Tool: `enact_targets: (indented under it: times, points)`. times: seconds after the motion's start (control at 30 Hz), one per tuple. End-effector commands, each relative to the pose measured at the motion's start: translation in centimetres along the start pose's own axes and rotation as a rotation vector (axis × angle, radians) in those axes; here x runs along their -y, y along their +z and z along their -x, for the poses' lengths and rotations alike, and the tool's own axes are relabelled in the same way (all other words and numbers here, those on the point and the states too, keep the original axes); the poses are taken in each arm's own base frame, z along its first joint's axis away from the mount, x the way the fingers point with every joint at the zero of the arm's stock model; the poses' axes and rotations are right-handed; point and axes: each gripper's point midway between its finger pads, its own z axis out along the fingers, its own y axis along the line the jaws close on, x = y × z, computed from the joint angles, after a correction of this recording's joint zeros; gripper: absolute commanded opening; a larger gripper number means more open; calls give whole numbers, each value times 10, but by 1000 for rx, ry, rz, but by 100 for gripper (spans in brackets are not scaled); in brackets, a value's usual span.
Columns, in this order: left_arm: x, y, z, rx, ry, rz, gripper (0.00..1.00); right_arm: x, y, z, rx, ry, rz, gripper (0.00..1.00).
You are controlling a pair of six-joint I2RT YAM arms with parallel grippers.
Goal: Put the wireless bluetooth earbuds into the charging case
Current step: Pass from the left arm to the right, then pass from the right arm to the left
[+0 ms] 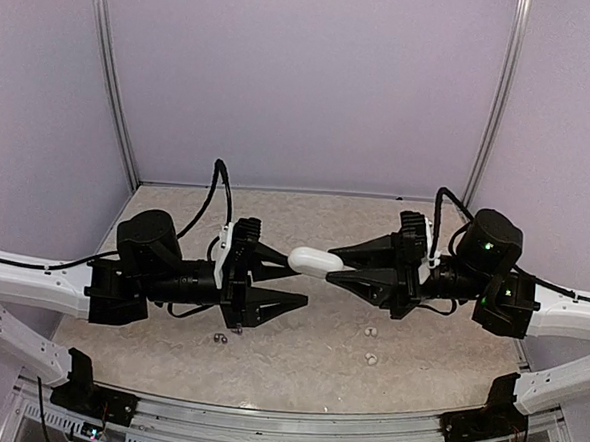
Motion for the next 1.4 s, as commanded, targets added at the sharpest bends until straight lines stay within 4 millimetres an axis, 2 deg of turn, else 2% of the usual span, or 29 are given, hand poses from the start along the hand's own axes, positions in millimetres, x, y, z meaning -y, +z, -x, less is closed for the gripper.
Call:
enact_targets:
  times: [0.0, 0.13, 0.3, 0.6, 0.77, 0.93, 1.17, 1.3, 1.33, 1.37]
  points:
    - [-2, 8, 32, 102, 4, -2, 48, -1, 0, 2, 25, 3, 13, 7]
    - [0, 15, 29, 86, -2, -15, 46, -3, 2, -4, 13, 9, 26, 7]
    - [-1, 14, 30, 94, 2, -7, 44, -4, 2, -6, 8, 6, 27, 7]
    - [1, 15, 31, 99, 5, -20, 31, -4, 1, -6, 13, 4, 26, 7]
    - [4, 15, 30, 100, 5, -35, 36, -5, 0, -7, 12, 9, 27, 7]
    - [6, 15, 31, 102, 4, -43, 37, -5, 0, -7, 11, 9, 25, 7]
    - [7, 16, 30, 98, 5, -52, 24, -5, 1, -9, 7, 8, 27, 8]
    - [7, 17, 25, 81, 11, -50, 15, -4, 0, -9, 3, 8, 19, 15]
    - [6, 16, 25, 78, 11, -48, 13, -2, 0, -9, -1, 9, 11, 18]
    - [6, 15, 22, 72, 12, -47, 11, -2, -1, -9, -2, 9, 6, 28]
